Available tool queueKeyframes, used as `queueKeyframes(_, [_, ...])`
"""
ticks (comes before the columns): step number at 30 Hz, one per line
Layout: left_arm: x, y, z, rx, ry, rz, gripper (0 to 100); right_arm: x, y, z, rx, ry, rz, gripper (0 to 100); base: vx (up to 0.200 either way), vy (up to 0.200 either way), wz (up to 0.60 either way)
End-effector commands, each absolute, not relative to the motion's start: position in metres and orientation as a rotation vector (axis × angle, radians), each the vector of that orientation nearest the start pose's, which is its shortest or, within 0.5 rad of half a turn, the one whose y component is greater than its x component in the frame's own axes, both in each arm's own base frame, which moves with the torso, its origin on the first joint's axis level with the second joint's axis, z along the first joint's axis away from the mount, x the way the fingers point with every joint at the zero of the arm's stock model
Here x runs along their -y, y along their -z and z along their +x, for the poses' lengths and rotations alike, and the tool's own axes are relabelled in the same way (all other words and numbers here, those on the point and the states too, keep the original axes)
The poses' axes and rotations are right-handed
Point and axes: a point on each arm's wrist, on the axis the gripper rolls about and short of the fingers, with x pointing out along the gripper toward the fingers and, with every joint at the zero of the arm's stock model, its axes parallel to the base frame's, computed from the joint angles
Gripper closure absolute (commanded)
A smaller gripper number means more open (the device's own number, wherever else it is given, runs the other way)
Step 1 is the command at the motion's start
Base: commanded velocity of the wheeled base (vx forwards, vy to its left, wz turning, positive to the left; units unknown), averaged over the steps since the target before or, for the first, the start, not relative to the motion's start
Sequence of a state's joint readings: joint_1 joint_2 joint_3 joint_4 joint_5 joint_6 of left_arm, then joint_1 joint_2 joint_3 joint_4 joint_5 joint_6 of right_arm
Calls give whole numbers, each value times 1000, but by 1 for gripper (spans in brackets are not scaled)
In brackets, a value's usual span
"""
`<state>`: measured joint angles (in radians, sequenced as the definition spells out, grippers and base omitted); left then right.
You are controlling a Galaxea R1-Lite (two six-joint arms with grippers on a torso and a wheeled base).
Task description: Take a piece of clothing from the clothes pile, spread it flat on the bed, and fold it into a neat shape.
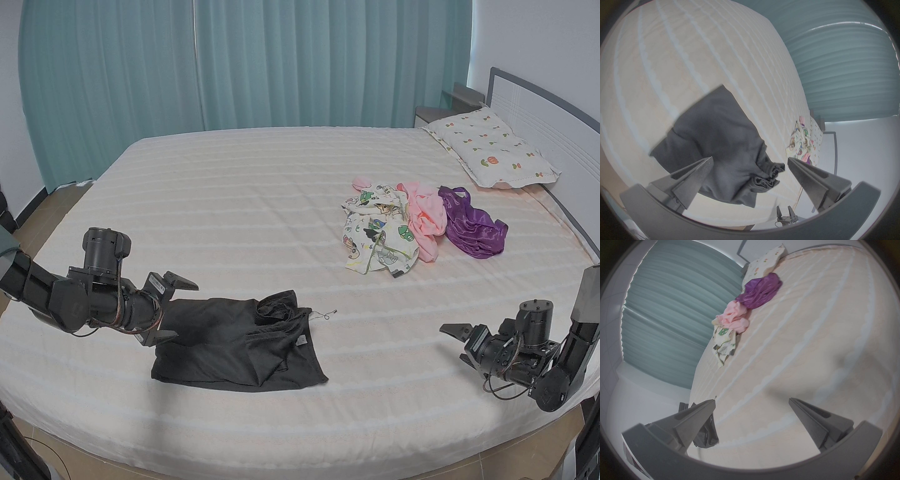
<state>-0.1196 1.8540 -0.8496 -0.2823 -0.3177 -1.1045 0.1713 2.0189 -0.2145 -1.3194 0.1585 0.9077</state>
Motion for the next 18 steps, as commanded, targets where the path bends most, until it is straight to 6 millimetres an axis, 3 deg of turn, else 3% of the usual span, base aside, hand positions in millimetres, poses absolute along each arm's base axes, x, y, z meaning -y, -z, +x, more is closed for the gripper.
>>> queueKeyframes(1, [22,-110,308,-857,-78,-1144,0,-85,-38,258,-616,-118,808,0,0,200,0])
queueKeyframes(6, [13,-112,306,-845,-85,-1162,0,-108,-40,264,-620,-81,754,0,0,200,0])
queueKeyframes(18, [6,-101,301,-908,-59,-1203,0,-169,-78,278,-680,-163,618,0,0,200,0])
